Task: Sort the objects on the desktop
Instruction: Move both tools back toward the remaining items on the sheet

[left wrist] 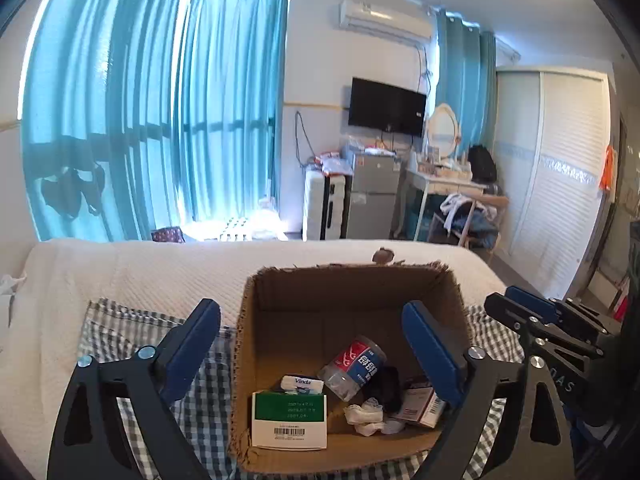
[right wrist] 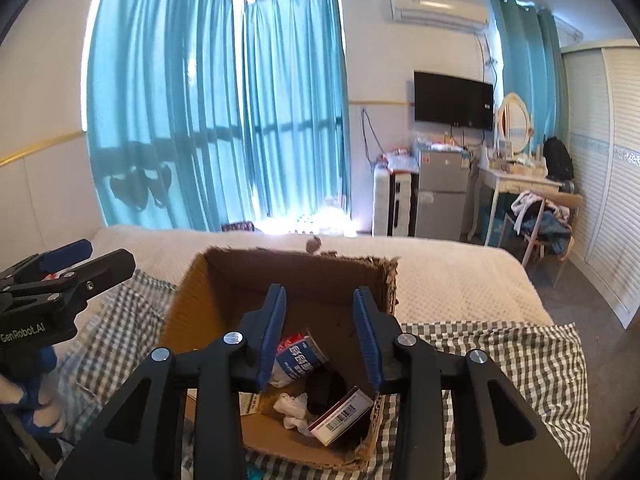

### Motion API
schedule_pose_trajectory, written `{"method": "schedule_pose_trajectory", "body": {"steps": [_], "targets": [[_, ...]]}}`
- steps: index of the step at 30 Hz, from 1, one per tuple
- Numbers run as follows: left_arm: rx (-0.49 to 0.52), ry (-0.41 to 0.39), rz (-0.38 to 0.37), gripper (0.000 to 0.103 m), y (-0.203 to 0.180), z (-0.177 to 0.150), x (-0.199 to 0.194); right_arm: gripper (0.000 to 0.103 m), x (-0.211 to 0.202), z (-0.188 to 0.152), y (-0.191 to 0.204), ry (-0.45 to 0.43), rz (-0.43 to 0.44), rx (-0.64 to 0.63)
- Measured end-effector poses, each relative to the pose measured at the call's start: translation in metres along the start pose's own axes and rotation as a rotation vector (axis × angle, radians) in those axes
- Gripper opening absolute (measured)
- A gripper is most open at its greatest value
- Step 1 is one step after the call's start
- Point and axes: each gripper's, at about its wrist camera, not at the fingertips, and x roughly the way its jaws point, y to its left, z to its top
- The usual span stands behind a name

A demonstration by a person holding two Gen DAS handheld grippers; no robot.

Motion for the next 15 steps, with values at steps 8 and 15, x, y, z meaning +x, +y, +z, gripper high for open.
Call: {"method": "schedule_pose_trajectory", "body": {"steps": [8, 15], "targets": [[-0.028, -0.045, 0.036, 0.101, 0.011, -0.007, -0.045, 0.052, -0.043, -0.004, 0.017, -0.064, 0.003, -0.037], [-0.020, -0.055, 0.083, 0.102, 0.015, -0.022, -0.068, 0.065, -0.063, -0.022, 0.017, -0.064, 0.000, -0.042]]}}
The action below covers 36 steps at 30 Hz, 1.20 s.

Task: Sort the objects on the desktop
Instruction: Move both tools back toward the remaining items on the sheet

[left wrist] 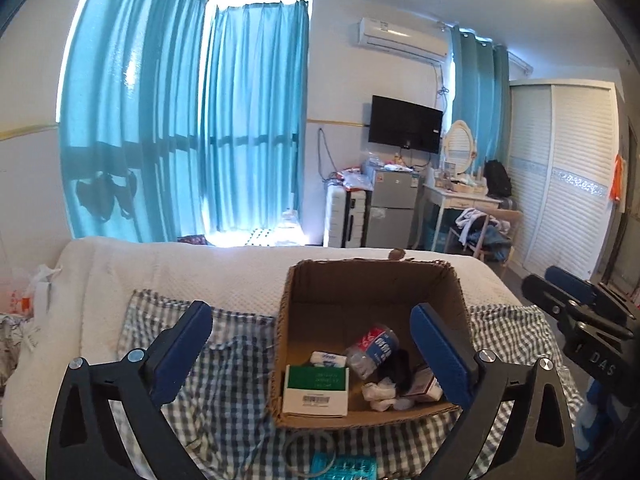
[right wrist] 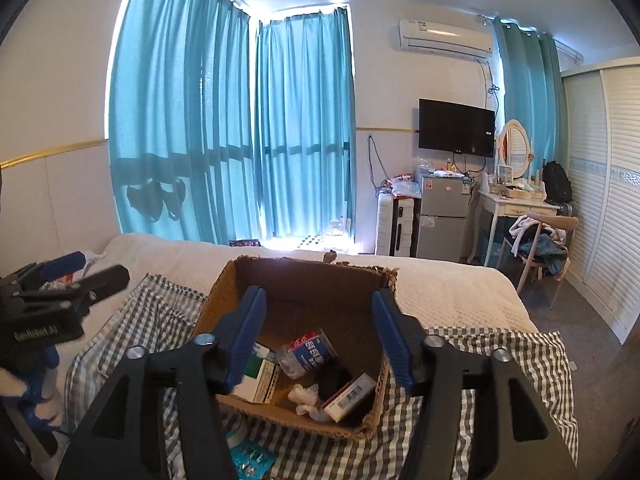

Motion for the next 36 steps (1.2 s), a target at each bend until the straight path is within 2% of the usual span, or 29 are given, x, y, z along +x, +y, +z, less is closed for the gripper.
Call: {"method": "schedule_pose_trajectory", "body": {"steps": [4, 9, 15, 19, 27, 36], "targets": [[-0.021, -0.014, -0.008, 0.102, 0.002, -0.004, -0.012, 0.065, -0.002, -0.016, -0.006, 0.022, -0.017, 0.011], [0.002, -0.013, 0.010, 0.103, -0.001, -0.016, -0.017, 0.065, 0.000, -0.036, -0.015, 0.063, 0.022, 0.037], [-0.036, 0.061, 0.024, 0.103, 0.011, -0.037, -0.006, 0.065, 0.003, -0.059, -0.015, 0.108, 0.039, 0.023], [-0.025, 0.110, 0.041, 0.103, 0.012, -0.055, 0.007, 0.065, 0.010, -0.078, -0.009, 0.155, 0.057, 0.012], [0.002, 0.239, 0.063, 0.103, 0.012, -0.092, 0.040, 0.065, 0.039, -0.136, 0.000, 0.330, 0.113, -0.010], [-0.033, 0.356, 0.065, 0.103, 0.018, -0.129, 0.073, 0.065, 0.064, -0.165, 0.009, 0.449, 0.122, -0.035]]}}
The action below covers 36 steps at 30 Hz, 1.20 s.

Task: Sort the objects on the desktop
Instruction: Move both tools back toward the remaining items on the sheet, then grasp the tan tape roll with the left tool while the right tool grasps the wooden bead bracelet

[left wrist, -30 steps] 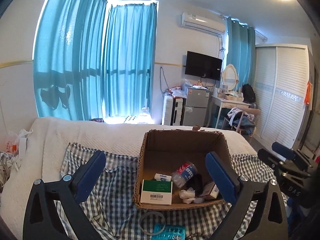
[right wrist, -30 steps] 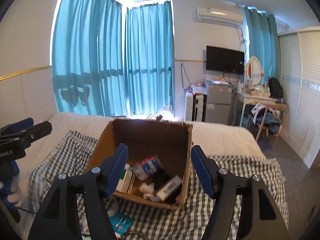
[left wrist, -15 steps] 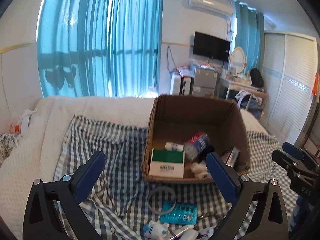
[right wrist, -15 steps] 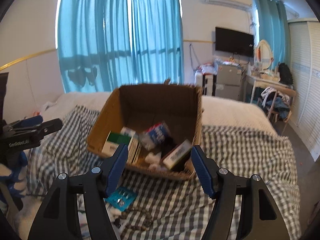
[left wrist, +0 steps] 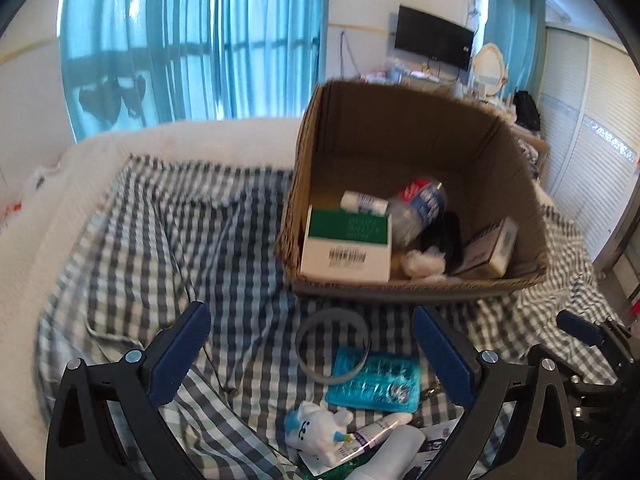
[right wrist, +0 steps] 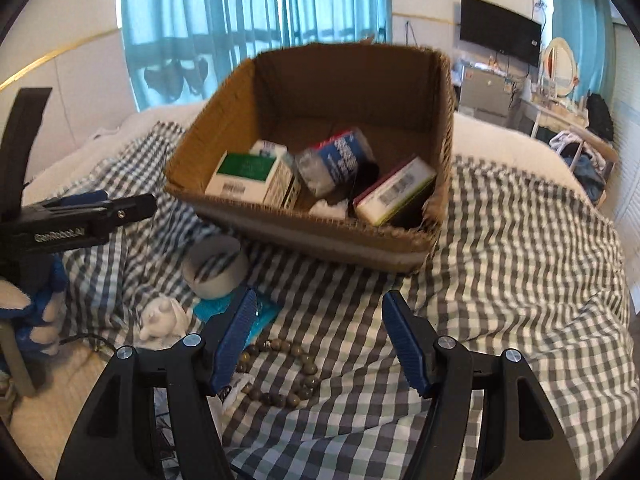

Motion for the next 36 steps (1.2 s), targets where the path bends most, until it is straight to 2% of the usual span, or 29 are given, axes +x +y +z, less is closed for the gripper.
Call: {"method": "schedule_pose_trajectory", "body": {"steps": [6, 9, 15, 20, 22, 26, 29, 32, 33, 36], "targets": [[-0.029, 0.128, -0.017, 0.103, 0.004, -0.022, 0.045, 0.065, 0.036, -0.009, -0.002, 0.159, -0.035, 0.012], [-0.048, 0.200, -0.059, 0.103, 0.004, -0.029, 0.064, 0.065, 0.046, -0.013, -0.001, 0.207, -0.031, 0.004], [-0.062, 0.246, -0.038, 0.103, 0.002, -0.037, 0.086, 0.065, 0.062, -0.017, 0.003, 0.273, -0.030, -0.026], [-0.051, 0.283, -0.059, 0.103, -0.007, -0.045, 0.105, 0.065, 0.079, -0.020, 0.004, 0.336, -0.028, -0.042], [-0.055, 0.285, -0.061, 0.103, -0.009, -0.045, 0.110, 0.058, 0.087, -0.022, 0.005, 0.366, -0.025, -0.048], [-0.051, 0.297, -0.052, 0.101, -0.013, -0.049, 0.120, 0.054, 0.104, -0.024, 0.007, 0.425, -0.028, -0.052], [-0.016, 0.303, -0.038, 0.095, -0.021, -0.051, 0.125, 0.054, 0.111, -0.026, 0.012, 0.448, -0.043, -0.079], [0.025, 0.321, -0.026, 0.084, -0.029, -0.054, 0.130, 0.051, 0.113, -0.027, 0.014, 0.453, -0.040, -0.088], [0.027, 0.328, -0.033, 0.080, -0.030, -0.055, 0.132, 0.047, 0.112, -0.027, 0.014, 0.450, -0.036, -0.087], [0.020, 0.331, -0.046, 0.080, -0.030, -0.056, 0.133, 0.033, 0.109, -0.027, 0.015, 0.441, -0.027, -0.090]]}}
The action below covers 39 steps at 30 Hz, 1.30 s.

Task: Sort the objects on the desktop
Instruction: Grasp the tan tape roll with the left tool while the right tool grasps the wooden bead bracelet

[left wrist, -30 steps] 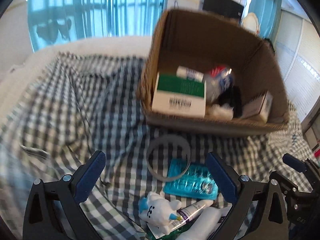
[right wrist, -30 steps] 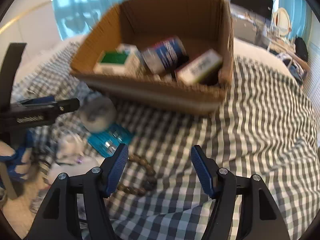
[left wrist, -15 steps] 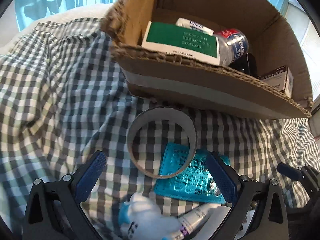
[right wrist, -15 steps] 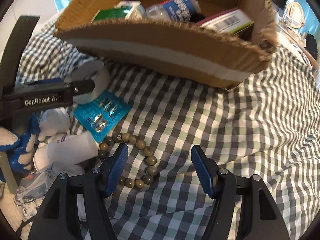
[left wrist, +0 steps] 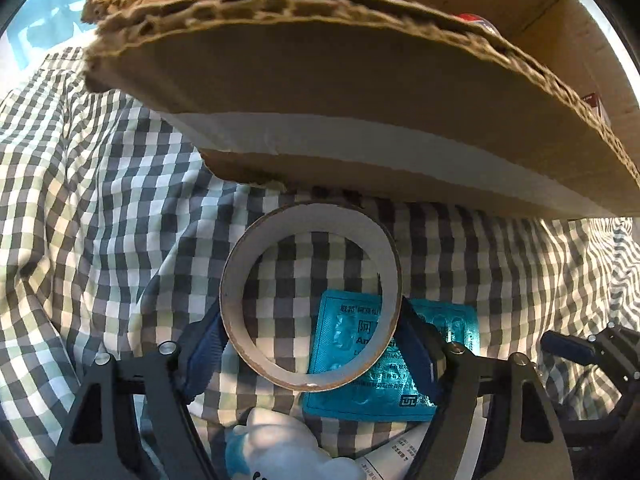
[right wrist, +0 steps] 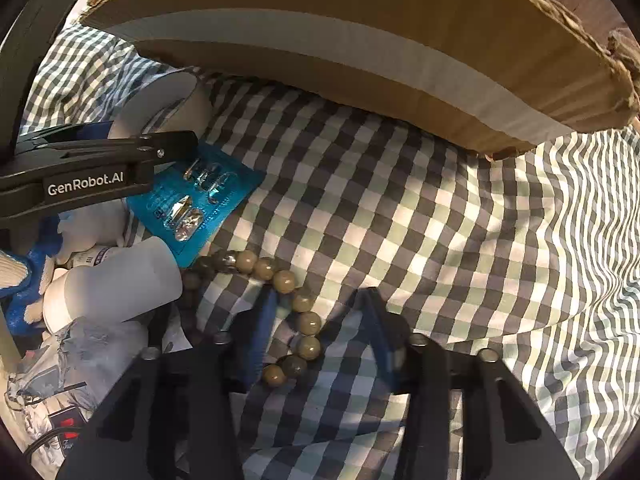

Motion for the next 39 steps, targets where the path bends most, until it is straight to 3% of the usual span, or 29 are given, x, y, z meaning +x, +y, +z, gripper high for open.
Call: {"method": "schedule_pose_trajectory", "body": {"steps": [4, 6, 26, 29, 32, 34, 39], "targets": [[0.018, -0.003, 0.007, 0.079, -0.004, -0.002, -0.002, 0.016, -0.007, -0.003, -0.005, -0.014, 0.013, 0.024], [0.034, -0.011, 0.012, 0.079, -0.010, -0.003, -0.007, 0.012, -0.014, -0.006, -0.011, -0.028, 0.019, 0.039], [0.148, -0.191, 0.044, 0.079, -0.053, -0.025, -0.089, 0.011, -0.093, -0.028, -0.021, -0.258, 0.007, 0.053], [0.173, -0.212, 0.044, 0.079, -0.057, -0.031, -0.100, 0.011, -0.104, -0.022, -0.005, -0.302, 0.015, 0.056], [0.184, -0.225, 0.039, 0.079, -0.038, -0.038, -0.120, 0.011, -0.124, -0.019, -0.003, -0.361, 0.022, 0.057], [0.183, -0.236, 0.038, 0.079, -0.023, -0.024, -0.128, 0.011, -0.120, -0.020, 0.003, -0.391, 0.025, 0.055], [0.188, -0.286, 0.040, 0.079, -0.030, -0.030, -0.139, 0.011, -0.141, -0.018, 0.008, -0.474, 0.021, 0.058]]}}
